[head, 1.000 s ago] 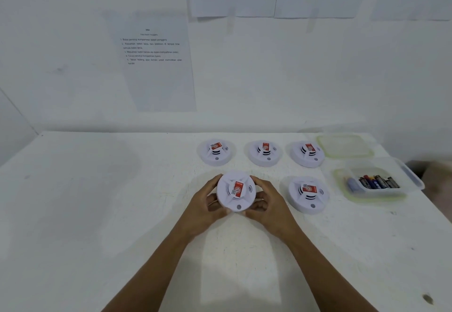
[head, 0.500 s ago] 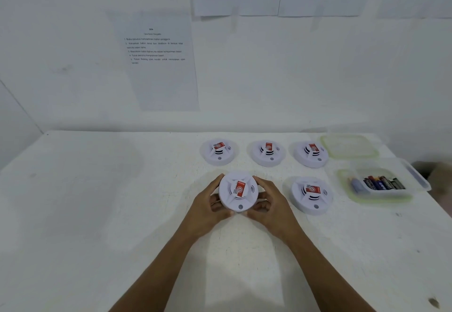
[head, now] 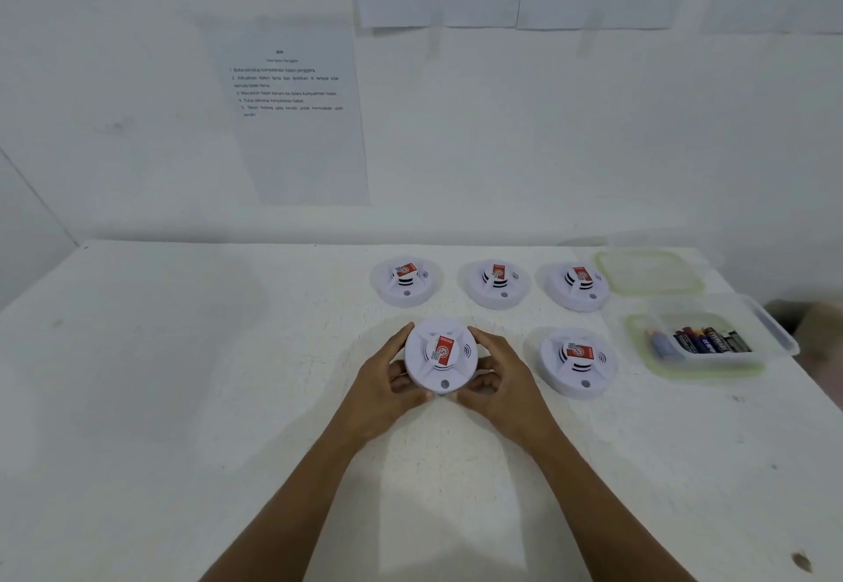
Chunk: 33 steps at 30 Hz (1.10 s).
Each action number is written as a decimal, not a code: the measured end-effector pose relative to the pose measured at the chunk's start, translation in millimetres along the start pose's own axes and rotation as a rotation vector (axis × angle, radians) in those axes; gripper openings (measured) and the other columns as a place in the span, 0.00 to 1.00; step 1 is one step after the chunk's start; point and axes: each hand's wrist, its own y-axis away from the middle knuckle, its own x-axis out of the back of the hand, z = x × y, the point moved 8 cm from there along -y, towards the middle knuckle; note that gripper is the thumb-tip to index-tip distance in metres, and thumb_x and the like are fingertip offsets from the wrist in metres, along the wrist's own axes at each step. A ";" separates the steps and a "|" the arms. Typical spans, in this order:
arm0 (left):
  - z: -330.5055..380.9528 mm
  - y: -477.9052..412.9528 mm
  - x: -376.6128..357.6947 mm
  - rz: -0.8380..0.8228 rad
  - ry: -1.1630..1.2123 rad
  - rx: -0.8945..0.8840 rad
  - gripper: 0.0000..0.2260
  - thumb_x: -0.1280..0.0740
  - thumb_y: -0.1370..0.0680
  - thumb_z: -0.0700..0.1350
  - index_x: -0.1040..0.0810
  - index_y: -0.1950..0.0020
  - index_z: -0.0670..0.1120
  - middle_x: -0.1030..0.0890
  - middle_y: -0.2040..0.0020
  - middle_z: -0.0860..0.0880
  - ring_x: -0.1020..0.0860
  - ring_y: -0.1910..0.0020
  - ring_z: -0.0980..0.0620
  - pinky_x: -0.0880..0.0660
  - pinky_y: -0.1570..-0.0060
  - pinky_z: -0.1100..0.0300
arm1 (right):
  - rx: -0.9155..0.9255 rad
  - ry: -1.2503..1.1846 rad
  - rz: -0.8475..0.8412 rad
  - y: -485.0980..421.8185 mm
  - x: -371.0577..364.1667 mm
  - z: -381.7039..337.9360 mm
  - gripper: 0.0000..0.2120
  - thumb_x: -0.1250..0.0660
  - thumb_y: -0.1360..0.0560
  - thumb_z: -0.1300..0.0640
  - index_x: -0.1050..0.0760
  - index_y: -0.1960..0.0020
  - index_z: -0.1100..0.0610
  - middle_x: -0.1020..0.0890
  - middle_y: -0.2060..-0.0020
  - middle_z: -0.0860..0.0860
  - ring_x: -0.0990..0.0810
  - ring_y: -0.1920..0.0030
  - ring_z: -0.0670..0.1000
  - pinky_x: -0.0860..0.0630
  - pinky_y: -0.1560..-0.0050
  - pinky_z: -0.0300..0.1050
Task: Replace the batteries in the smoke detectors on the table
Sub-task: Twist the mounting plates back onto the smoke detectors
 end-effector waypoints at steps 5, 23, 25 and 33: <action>-7.0 -4.6 -2.4 0.028 -0.062 0.043 0.30 0.25 0.27 0.50 0.33 0.28 0.61 0.24 0.33 0.61 0.27 0.34 0.63 0.35 0.28 0.54 | 0.002 -0.003 0.002 -0.3 0.7 1.3 0.33 0.23 0.35 0.52 0.30 0.32 0.53 0.23 0.38 0.45 0.21 0.42 0.46 0.20 0.43 0.49; -22.5 -7.3 -4.8 0.055 -0.028 0.125 0.49 0.32 0.40 0.76 0.33 0.29 0.45 0.28 0.37 0.56 0.27 0.40 0.60 0.34 0.35 0.70 | 0.017 -0.021 -0.001 0.9 0.7 -1.3 0.34 0.22 0.36 0.51 0.30 0.33 0.50 0.24 0.39 0.42 0.21 0.44 0.44 0.19 0.46 0.47; -22.1 -5.2 -6.7 0.038 -0.073 0.116 0.34 0.31 0.33 0.70 0.33 0.30 0.58 0.27 0.37 0.65 0.25 0.41 0.64 0.34 0.39 0.77 | 0.022 -0.027 -0.006 0.8 0.3 -2.3 0.34 0.22 0.36 0.52 0.30 0.33 0.49 0.24 0.39 0.42 0.21 0.44 0.44 0.19 0.46 0.46; -8.7 -2.1 -3.0 0.009 -0.075 0.067 0.34 0.25 0.28 0.52 0.36 0.25 0.55 0.29 0.30 0.44 0.28 0.32 0.59 0.34 0.28 0.55 | 0.023 -0.018 0.007 1.3 1.6 -5.7 0.33 0.23 0.37 0.47 0.32 0.35 0.43 0.24 0.40 0.39 0.21 0.45 0.42 0.19 0.47 0.44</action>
